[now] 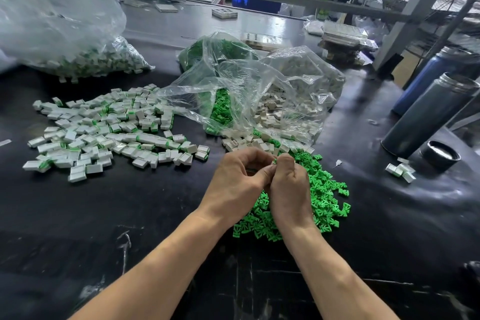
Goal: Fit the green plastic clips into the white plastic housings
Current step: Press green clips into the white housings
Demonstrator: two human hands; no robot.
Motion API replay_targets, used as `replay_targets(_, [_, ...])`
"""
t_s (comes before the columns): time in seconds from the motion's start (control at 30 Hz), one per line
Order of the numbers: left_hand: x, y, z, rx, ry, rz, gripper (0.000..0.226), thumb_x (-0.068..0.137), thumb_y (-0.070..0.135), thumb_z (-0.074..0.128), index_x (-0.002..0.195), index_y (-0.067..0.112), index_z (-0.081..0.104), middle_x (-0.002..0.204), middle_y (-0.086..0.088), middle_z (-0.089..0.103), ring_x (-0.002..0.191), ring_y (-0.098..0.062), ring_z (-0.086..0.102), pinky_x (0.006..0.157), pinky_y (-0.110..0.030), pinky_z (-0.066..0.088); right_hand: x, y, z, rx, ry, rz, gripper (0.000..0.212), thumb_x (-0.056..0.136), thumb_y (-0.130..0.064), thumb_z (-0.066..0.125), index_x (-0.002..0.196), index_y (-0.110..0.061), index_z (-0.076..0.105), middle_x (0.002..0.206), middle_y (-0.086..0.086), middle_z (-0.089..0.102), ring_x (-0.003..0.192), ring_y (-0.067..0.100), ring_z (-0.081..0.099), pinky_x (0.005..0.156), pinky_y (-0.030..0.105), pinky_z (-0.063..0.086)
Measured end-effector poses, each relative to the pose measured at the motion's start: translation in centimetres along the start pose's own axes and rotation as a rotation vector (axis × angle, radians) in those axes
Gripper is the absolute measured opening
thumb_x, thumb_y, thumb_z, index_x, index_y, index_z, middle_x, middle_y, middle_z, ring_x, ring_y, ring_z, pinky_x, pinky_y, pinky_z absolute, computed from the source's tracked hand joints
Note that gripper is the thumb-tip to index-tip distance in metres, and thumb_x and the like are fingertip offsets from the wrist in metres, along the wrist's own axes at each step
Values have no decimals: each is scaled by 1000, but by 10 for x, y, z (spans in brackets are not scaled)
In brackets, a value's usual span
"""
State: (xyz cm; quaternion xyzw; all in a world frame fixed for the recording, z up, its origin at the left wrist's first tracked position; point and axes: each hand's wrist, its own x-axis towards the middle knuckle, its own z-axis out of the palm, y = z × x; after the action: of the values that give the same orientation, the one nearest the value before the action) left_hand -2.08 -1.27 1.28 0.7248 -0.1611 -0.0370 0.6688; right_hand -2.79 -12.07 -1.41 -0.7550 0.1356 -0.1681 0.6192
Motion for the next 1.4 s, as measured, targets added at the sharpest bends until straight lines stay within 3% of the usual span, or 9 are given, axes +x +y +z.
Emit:
replay_targets(0.13, [0, -1, 0, -1, 10, -8, 4, 93, 4, 70, 93, 6, 75, 88, -8, 77, 85, -19, 74, 77, -29, 60, 0, 1, 1, -8, 6, -15, 64, 94, -45, 28, 87, -8, 80, 83, 10, 78, 84, 29, 75, 78, 49, 60])
replay_targets(0.37, [-1, -3, -1, -15, 12, -7, 6, 93, 2, 70, 94, 5, 75, 88, -4, 79, 85, -14, 76, 75, -23, 59, 0, 1, -1, 2, 27, -47, 55, 92, -42, 32, 70, -15, 75, 64, -4, 72, 61, 5, 66, 55, 22, 49])
replay_targets(0.6, [-1, -2, -2, -4, 3, -1, 6, 94, 3, 69, 96, 5, 75, 90, -4, 78, 88, -16, 75, 78, -27, 60, 1, 2, 1, -17, 37, -45, 58, 92, -43, 32, 77, -7, 76, 72, 8, 74, 68, 23, 69, 58, 38, 53])
replay_targets(0.77, [-1, -2, -3, 15, 0, 4, 5, 94, 6, 70, 95, 7, 75, 87, -2, 78, 82, -12, 74, 72, -23, 58, -1, 4, -1, 6, 22, -51, 59, 96, -44, 30, 77, -14, 77, 73, -1, 76, 70, 9, 71, 61, 24, 53])
replay_targets(0.9, [1, -2, -4, 34, 3, -17, 3, 94, 11, 73, 92, 11, 75, 87, -3, 78, 83, -19, 74, 74, -33, 60, -2, 2, -3, -7, -21, -34, 63, 98, -54, 30, 69, -22, 75, 68, -3, 73, 68, 12, 69, 65, 31, 52])
replay_targets(1.03, [4, -6, -10, 73, 42, -37, 4, 92, 16, 75, 88, 16, 73, 71, 9, 73, 58, 2, 62, 54, -12, 45, -2, 0, -10, -99, 40, -85, 70, 100, -65, 27, 63, -21, 66, 57, -6, 61, 56, 11, 56, 57, 31, 42])
replay_targets(1.1, [7, -7, -15, 104, 72, -44, 6, 91, 15, 76, 86, 18, 73, 68, 11, 71, 58, 3, 59, 56, -12, 47, -2, 0, -14, -108, 64, -92, 65, 103, -62, 31, 69, -20, 67, 61, -3, 63, 58, 11, 57, 58, 29, 44])
replay_targets(1.27, [16, -14, -34, 362, 189, -83, 6, 89, 21, 78, 91, 25, 73, 76, 11, 71, 67, -1, 63, 64, -12, 48, 3, -1, -17, -205, 71, -121, 26, 101, -41, 61, 82, -23, 62, 74, -6, 67, 65, 2, 57, 57, 18, 40])
replay_targets(1.4, [19, -16, -55, 696, 272, -153, 6, 91, 30, 75, 87, 31, 70, 74, 17, 68, 68, 0, 65, 70, -26, 55, -2, -2, -18, -258, 10, -110, 44, 102, -43, 60, 69, -15, 56, 60, -6, 54, 55, 9, 44, 58, 36, 38])
